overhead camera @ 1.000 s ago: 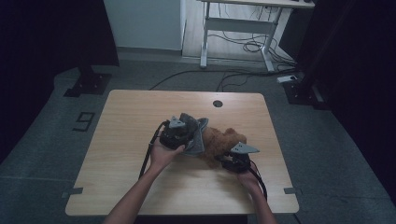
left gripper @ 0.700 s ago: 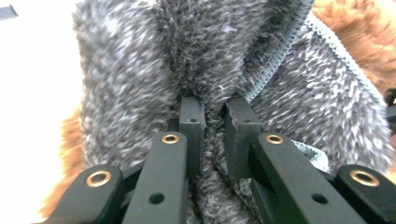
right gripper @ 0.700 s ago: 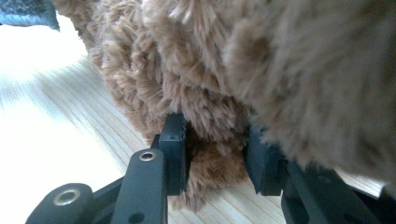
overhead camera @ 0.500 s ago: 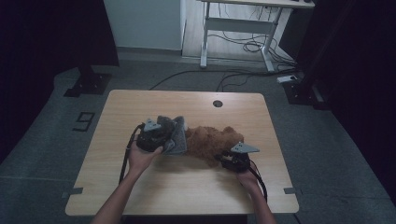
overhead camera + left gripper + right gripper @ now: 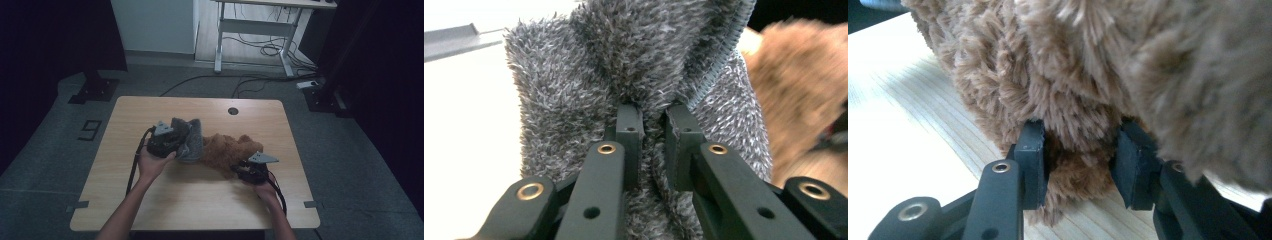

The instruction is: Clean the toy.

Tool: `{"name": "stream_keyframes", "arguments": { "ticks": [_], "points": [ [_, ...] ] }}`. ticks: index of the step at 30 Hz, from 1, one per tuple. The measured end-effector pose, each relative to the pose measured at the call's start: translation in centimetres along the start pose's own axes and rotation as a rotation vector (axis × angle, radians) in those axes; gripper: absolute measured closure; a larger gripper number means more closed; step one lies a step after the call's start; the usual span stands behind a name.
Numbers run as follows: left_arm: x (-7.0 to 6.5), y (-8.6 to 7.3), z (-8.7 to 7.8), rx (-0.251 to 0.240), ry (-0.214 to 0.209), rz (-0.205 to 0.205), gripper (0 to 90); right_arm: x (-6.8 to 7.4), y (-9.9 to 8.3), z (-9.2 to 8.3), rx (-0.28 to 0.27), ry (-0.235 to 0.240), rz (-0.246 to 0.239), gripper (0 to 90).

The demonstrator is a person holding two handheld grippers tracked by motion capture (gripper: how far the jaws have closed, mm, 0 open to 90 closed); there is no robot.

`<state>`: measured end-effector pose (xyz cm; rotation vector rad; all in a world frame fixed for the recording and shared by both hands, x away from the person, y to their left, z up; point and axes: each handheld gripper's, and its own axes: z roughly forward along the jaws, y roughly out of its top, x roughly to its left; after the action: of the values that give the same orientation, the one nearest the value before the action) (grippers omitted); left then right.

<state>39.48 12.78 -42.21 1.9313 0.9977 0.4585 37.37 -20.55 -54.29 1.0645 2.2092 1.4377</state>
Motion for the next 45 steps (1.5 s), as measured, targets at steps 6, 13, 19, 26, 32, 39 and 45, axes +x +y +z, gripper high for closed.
{"name": "stream_keyframes", "arguments": {
  "ticks": [6,13,19,26,32,39,45],
  "points": [
    [-2.1,1.7,4.0,0.066,-0.069,-0.003,78.4,-0.1,0.0,-0.1,-0.004,-0.005,-0.001,58.6],
    [-1.9,-0.7,5.9,0.106,-0.066,-0.019,78.3,-0.5,0.1,-0.7,-0.005,-0.018,0.039,43.8],
    [-2.2,-1.5,5.2,0.103,-0.073,-0.002,78.4,-0.8,0.8,-2.4,-0.057,-0.041,0.083,28.5],
    [-2.9,-2.8,4.5,0.085,-0.073,0.016,78.4,-0.9,2.1,-4.7,-0.146,-0.031,0.113,22.8],
    [-3.2,-3.5,3.9,0.078,-0.082,0.022,78.3,-0.5,2.3,-5.0,-0.176,-0.027,0.091,44.8],
    [-3.1,-3.4,2.1,0.043,-0.121,-0.002,77.9,-0.5,2.2,-4.8,-0.161,-0.013,0.079,55.9],
    [-4.0,-0.3,1.8,0.012,-0.136,0.019,77.8,-0.9,2.0,-4.8,-0.160,-0.013,0.100,56.9]
  ]
}}
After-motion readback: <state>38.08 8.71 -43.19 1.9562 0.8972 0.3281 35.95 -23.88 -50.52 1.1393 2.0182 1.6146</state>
